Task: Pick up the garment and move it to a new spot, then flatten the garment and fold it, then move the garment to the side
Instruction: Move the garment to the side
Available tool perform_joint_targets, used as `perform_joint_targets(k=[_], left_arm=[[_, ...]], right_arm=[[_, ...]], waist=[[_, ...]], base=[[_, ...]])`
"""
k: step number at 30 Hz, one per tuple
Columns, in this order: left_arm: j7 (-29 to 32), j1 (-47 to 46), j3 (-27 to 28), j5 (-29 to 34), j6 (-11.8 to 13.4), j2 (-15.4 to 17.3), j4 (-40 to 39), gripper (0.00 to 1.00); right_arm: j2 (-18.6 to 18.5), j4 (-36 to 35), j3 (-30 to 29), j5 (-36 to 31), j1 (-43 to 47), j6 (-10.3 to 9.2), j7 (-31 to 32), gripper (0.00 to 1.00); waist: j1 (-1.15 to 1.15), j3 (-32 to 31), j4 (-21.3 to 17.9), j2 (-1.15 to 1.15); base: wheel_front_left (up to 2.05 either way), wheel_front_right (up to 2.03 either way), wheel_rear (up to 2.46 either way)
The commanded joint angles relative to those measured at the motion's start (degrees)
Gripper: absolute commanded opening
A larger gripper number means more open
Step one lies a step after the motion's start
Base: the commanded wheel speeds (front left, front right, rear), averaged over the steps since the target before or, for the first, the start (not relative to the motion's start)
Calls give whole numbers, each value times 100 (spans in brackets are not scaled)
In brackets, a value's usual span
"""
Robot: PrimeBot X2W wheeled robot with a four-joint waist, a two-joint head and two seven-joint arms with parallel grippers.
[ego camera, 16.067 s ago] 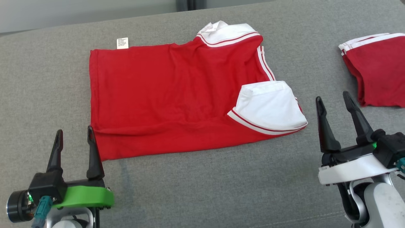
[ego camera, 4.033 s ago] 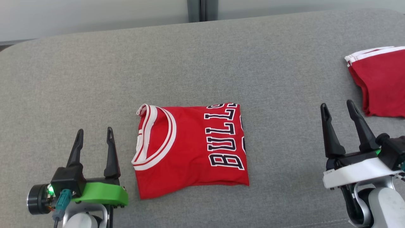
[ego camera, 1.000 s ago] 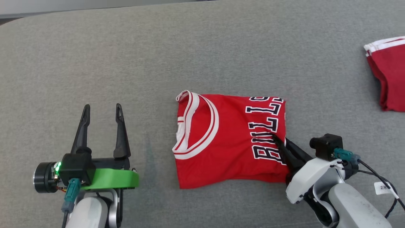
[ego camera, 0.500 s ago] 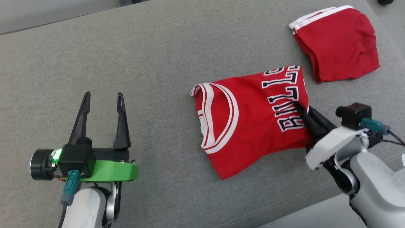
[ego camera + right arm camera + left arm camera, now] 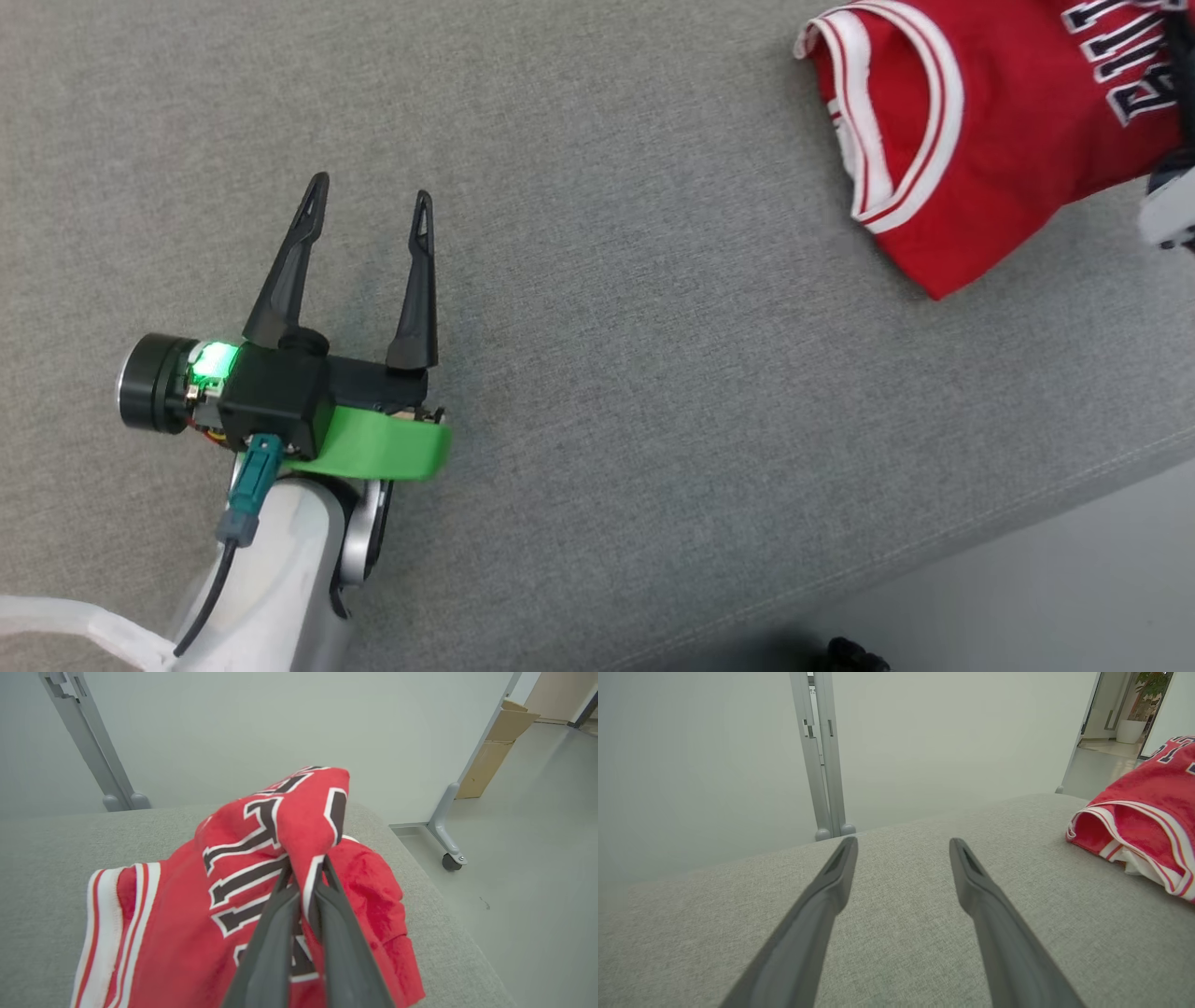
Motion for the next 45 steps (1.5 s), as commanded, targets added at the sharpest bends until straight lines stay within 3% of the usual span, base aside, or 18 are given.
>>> perform_joint_targets(k=[1,9,10,11,12,18,22,25,30,36,45], left_arm=[[16,-197,-2,74,-34,13,-40,100],[72,-572,-106,176,-116,109,-131,100],[72,-588,-104,181,-116,119,-138,100],[76,-600,-106,187,-115,129,-143,100],[76,-605,-112,184,-119,140,-141,100],[36,-450,-153,98,-107,120,12,100],[-16,-238,-81,8,-40,119,144,100],[-35,1,21,-100,61,151,194,100],[16,474,146,-265,208,201,236,100],[68,988,292,-442,363,254,260,100],[125,1509,445,-709,502,243,168,100]], right_arm=[[-125,144,-104,69,-146,-10,-53,0],[-508,1027,-484,107,-582,-9,-247,0],[-513,1162,-516,70,-613,-10,-255,10],[-497,1324,-548,31,-644,-10,-283,74],[-490,1463,-610,-15,-690,-10,-315,100],[-284,1953,-992,-460,-544,-9,-430,100],[52,1325,-1606,-903,1,-9,-426,100],[471,581,-2159,-1295,590,-9,-428,100],[1242,-590,-2592,-1866,1609,-9,-428,100],[1940,-1641,-2419,-2176,2662,-9,-429,100],[2376,-2359,-1879,-2290,3580,-9,-428,100]], waist=[[0,399,204,0],[0,854,320,0],[0,869,312,0],[0,877,301,0],[0,876,288,0],[0,611,211,0],[0,241,108,0],[0,-92,19,0],[0,-666,-63,0],[0,-1231,-10,0],[0,-1740,191,0]], base=[[0,0,0],[0,0,0],[0,0,0],[0,0,0],[0,0,0],[0,0,0],[0,0,0],[0,0,0],[0,0,0],[0,0,0],[0,0,0]])
